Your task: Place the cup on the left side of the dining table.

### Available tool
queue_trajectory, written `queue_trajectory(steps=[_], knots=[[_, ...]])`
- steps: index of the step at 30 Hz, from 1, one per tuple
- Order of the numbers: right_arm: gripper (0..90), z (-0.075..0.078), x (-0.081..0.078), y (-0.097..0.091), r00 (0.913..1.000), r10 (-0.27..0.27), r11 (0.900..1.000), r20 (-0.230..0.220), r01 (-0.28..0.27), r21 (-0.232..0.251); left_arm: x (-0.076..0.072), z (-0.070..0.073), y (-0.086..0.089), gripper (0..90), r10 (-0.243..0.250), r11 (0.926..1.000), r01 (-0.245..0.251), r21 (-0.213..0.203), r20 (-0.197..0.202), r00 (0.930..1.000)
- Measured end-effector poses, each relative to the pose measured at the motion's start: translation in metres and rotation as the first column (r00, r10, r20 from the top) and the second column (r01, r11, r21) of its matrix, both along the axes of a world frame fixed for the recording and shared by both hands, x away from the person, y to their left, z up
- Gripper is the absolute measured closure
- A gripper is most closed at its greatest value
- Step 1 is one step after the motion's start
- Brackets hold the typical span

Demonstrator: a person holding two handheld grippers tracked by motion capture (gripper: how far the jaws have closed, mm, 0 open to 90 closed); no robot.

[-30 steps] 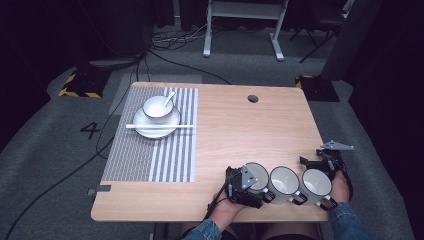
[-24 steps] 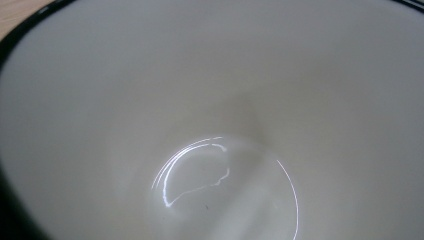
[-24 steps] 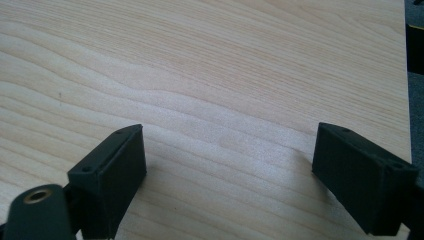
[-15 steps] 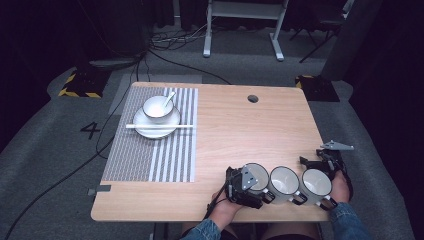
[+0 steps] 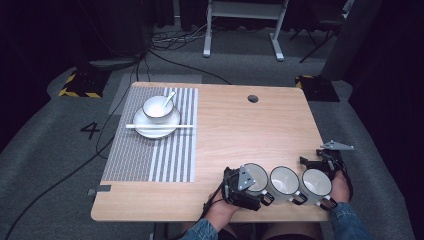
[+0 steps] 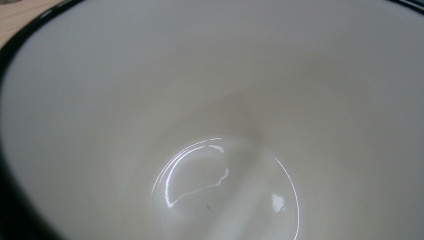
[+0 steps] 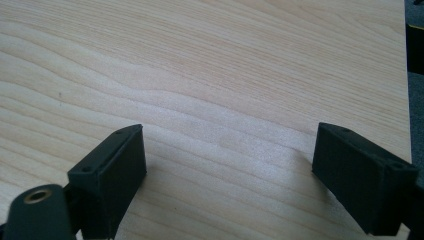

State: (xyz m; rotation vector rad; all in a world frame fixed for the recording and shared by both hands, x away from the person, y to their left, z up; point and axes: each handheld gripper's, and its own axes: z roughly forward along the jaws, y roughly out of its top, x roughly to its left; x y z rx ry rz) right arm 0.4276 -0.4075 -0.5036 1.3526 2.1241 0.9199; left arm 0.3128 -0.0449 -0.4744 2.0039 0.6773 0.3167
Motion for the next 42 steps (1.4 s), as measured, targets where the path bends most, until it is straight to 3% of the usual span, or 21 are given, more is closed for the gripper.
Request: queue_trajectory(steps=[17,24,32,42], knots=[[13.9,0.000,0.000,0.000,1.0000,-0.004,1.0000,-0.003,0.004,0.001,-0.007,0.046,0.032,3.0,0.049,0.9985,-0.047,-0.029,0.054,0.9974],[13.9,0.000,0.000,0.000,1.0000,-0.006,1.0000,-0.005,0.006,0.002,-0.005,0.056,0.049,3.0,0.087,0.9952,-0.084,-0.051,0.065,0.9941],[13.8,0.000,0.000,0.000,1.0000,-0.002,1.0000,-0.001,0.002,0.001,-0.004,0.067,0.065,2.9,0.120,0.9921,-0.117,-0.046,0.094,0.9883],[13.8,0.000,0.000,0.000,1.0000,-0.006,1.0000,-0.004,0.006,0.001,-0.001,0.077,0.086,2.9,0.156,0.9868,-0.151,-0.060,0.102,0.9824]])
